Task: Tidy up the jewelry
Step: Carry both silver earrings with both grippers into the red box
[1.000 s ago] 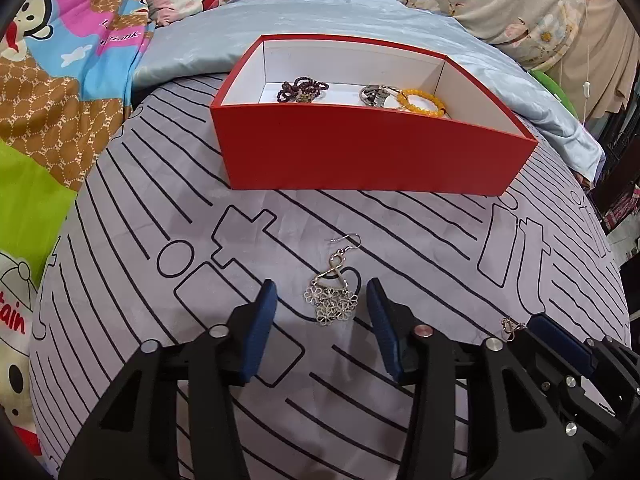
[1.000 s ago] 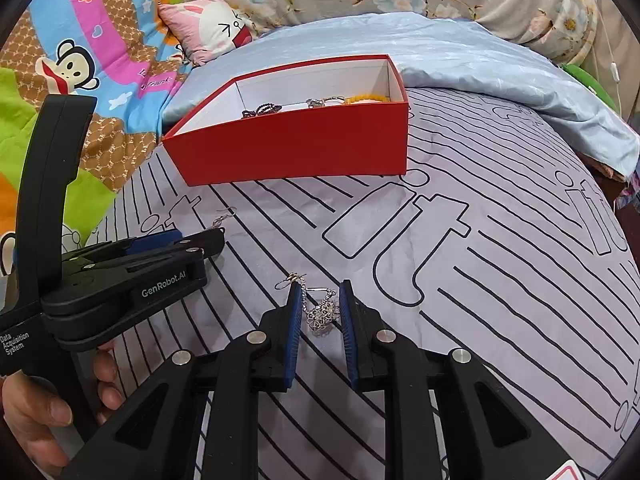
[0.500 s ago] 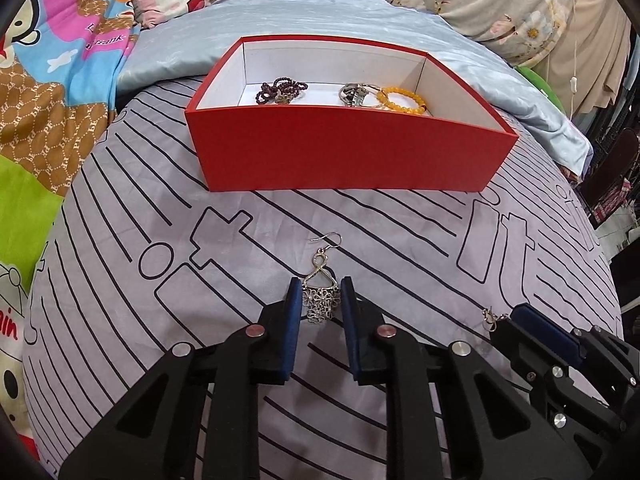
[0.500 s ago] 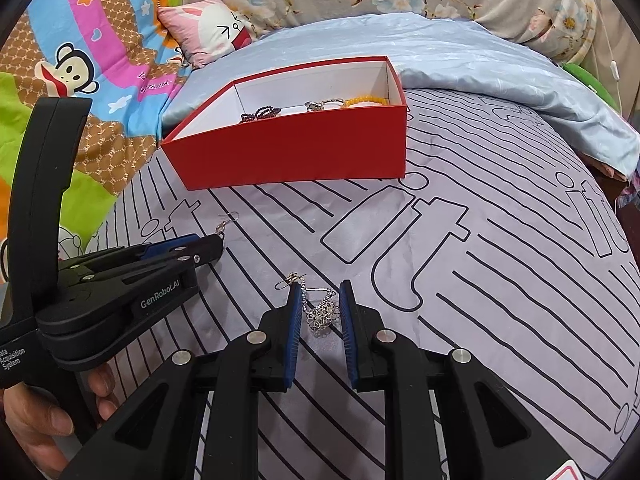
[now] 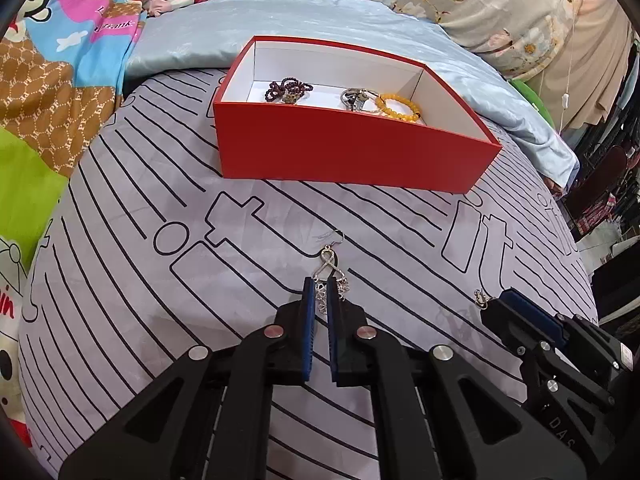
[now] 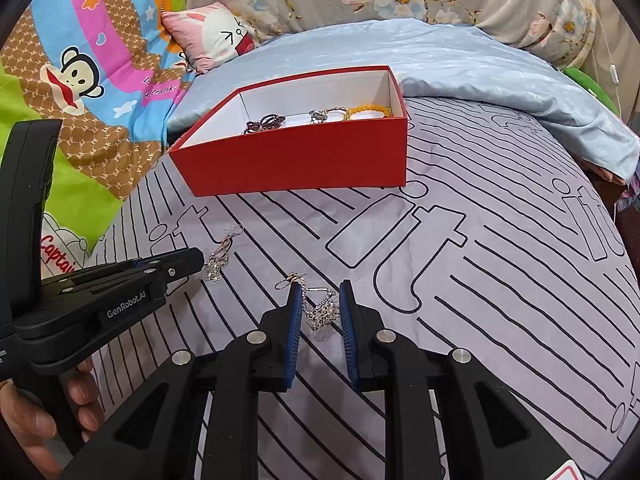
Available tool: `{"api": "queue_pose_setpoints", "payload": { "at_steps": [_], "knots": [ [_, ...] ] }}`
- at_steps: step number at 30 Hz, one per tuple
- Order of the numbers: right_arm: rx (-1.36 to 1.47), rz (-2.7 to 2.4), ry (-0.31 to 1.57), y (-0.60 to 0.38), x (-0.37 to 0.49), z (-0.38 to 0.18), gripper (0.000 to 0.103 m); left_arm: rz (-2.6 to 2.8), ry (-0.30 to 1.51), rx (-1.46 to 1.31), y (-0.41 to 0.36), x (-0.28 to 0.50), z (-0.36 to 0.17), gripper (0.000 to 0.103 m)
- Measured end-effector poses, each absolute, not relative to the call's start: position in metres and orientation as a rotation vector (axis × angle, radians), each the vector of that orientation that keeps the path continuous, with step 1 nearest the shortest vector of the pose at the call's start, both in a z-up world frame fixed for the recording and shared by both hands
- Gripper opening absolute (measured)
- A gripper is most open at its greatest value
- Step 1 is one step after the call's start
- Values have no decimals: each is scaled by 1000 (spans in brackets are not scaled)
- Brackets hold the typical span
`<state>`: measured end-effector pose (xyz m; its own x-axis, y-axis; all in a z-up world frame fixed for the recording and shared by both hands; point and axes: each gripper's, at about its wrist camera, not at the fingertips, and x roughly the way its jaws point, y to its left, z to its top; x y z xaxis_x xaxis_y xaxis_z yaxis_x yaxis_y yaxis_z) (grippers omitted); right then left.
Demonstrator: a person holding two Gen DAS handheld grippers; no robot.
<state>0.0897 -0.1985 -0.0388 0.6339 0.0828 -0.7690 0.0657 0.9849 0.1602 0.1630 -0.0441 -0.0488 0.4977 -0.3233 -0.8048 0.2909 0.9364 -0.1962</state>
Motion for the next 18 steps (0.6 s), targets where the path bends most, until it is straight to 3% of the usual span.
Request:
{"api": "queue_pose_setpoints", "payload": {
  "at_steps": [1,3,5,6,9,12,16,18],
  "knots": [
    [180,9,886,-199,90,-39,17,-372,989,-46,-43,164,-49,6],
    [180,10,886,-198,90,-39,17,-386,1003,-58,-43,165,-51,17],
    [180,9,886,-199,90,-39,17,-378,989,-51,-45,165,-50,44],
    [181,10,887,-198,90,-39,17,-371,979,-42,-46,164,-50,46],
    [181,10,888,-198,90,-39,17,-379,976,-22,-53,167,-53,46],
    [180,10,891,-198,90,-41,17,-383,982,-1,-60,171,-60,38],
    [185,7,892,-200,91,-42,17,-371,956,43,-66,172,-61,19],
    [185,8,892,-200,91,-42,17,-377,959,34,-65,173,-61,19]
  ]
}}
